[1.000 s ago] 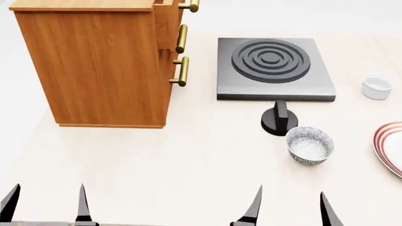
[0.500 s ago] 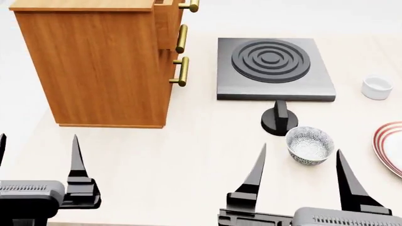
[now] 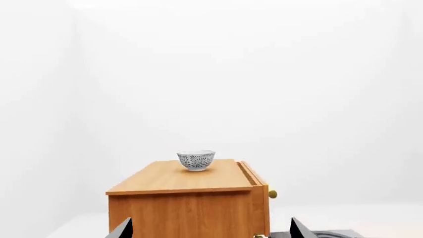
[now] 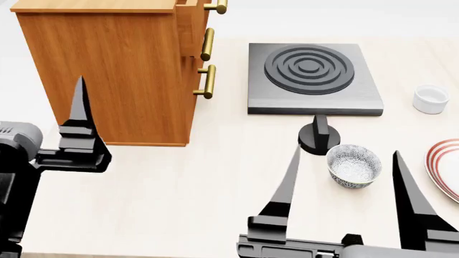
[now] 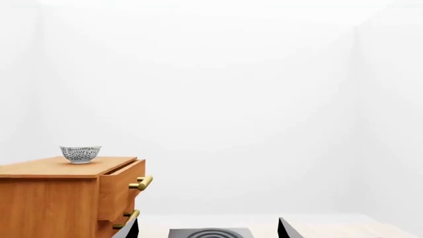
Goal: Pick the akita bowl on the wooden cabinet and place it on the plate.
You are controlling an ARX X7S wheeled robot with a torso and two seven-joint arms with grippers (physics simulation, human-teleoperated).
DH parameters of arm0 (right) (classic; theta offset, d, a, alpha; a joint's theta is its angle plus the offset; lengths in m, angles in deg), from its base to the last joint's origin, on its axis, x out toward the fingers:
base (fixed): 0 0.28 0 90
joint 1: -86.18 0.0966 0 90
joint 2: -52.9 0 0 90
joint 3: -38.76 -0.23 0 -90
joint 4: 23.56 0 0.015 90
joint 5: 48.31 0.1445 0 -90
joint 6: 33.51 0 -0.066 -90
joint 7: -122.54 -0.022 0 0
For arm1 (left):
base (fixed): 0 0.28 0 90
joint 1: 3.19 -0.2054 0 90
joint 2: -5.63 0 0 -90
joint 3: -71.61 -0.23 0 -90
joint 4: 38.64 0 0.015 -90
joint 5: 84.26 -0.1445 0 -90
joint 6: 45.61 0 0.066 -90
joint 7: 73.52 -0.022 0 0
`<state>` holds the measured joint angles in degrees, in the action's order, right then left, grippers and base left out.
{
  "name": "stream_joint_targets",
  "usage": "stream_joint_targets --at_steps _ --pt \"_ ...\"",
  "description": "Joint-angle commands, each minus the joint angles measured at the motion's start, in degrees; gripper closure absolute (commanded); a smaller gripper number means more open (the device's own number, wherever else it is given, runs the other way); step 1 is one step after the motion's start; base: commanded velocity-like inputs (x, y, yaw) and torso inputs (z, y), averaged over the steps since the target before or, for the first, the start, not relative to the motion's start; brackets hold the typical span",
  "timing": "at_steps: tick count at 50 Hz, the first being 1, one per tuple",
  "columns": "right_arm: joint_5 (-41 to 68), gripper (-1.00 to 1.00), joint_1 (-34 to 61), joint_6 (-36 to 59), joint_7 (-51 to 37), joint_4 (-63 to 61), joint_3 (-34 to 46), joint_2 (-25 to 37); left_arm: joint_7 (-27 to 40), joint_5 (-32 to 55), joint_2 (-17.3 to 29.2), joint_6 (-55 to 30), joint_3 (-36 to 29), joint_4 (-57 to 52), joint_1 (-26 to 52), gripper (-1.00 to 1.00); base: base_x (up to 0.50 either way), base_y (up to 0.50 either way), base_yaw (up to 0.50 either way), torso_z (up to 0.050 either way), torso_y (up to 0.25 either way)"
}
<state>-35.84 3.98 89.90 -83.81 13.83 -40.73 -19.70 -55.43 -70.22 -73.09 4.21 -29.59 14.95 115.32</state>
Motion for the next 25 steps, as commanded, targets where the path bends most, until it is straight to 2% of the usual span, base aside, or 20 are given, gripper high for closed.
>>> stream_joint_targets --at_steps 1,5,9,11,15,19,25 --pt "0.55 -1.0 0.03 0.23 -0.36 -1.23 0.46 0.32 -0.2 7.32 -1.91 -16.56 2.85 -4.34 14.35 -1.0 0.0 0.0 0.0 0.0 0.0" --pt "1.0 -1.0 0.09 0.13 -0.31 -1.51 0.38 0.47 0.42 9.77 -3.15 -23.78 4.79 -2.71 21.1 -1.0 0.0 0.0 0.0 0.0 0.0" --pt "1.1 -1.0 0.17 0.4 -0.36 -2.24 0.62 0.79 0.69 10.62 -2.79 -26.22 4.51 -4.71 23.88 -1.0 0.0 0.0 0.0 0.0 0.0" --pt "1.38 -1.0 0.1 0.08 -0.26 -2.18 0.56 0.82 0.3 12.76 -4.03 -30.07 6.01 -4.42 28.16 -1.0 0.0 0.0 0.0 0.0 0.0" --pt "1.76 -1.0 0.32 0.15 -0.45 -2.14 0.41 0.83 1.0 12.91 -3.99 -34.78 4.29 -1.47 33.5 -1.0 0.0 0.0 0.0 0.0 0.0" --pt "1.59 -1.0 0.29 0.16 -0.48 -2.6 0.94 1.19 0.42 13.9 -4.31 -36.02 4.26 -0.31 36.2 -1.0 0.0 0.0 0.0 0.0 0.0" --pt "1.96 -1.0 0.13 -0.38 -0.63 -2.66 0.79 1.39 0.04 16.47 -6.45 -37.83 7.59 -0.08 37.43 -1.0 0.0 0.0 0.0 0.043 0.0"
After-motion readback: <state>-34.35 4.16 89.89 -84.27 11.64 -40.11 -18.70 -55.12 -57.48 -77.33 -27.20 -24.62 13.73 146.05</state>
